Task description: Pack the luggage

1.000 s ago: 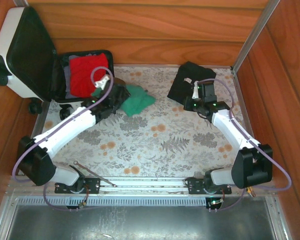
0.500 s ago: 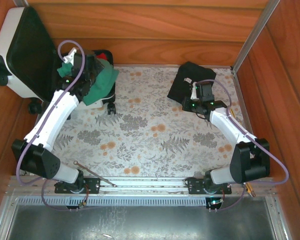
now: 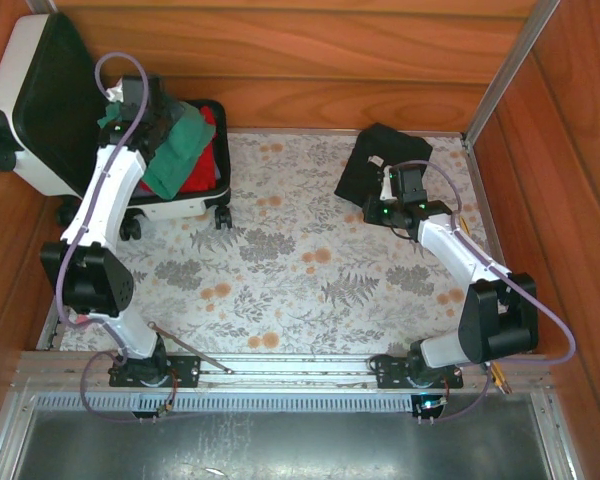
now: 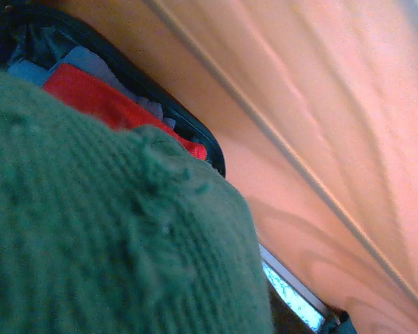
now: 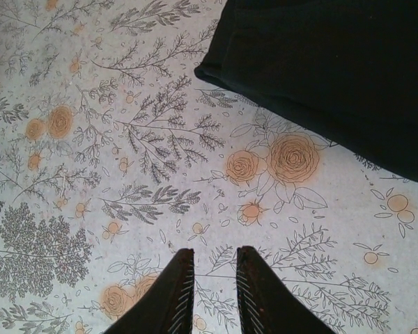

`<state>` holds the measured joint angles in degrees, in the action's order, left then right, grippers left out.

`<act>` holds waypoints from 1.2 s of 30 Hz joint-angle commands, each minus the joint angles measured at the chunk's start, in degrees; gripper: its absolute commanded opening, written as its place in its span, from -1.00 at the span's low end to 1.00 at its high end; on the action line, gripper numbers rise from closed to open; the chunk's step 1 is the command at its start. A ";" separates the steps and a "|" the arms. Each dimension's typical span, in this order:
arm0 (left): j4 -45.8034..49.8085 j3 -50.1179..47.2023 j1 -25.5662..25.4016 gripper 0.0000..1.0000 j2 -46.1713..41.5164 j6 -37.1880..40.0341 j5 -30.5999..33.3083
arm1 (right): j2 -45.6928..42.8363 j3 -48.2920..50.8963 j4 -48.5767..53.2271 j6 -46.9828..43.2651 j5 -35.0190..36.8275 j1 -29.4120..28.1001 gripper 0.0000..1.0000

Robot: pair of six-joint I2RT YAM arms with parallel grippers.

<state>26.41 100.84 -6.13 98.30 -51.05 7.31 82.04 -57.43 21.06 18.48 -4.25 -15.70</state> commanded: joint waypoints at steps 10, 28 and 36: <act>-0.07 14.56 4.88 -1.00 7.81 1.61 -10.47 | 0.84 4.47 2.38 0.72 0.10 0.11 -0.52; 2.46 34.39 6.23 -1.00 21.60 1.37 -13.80 | 1.10 3.16 6.99 2.12 2.74 0.06 -0.50; 3.20 43.20 7.87 -1.00 28.46 1.44 -13.51 | 1.69 2.09 10.54 2.88 5.09 0.06 -0.50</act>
<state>33.01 139.68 0.43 126.61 -50.78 -6.13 82.67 -53.58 28.64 20.34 -1.08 -15.70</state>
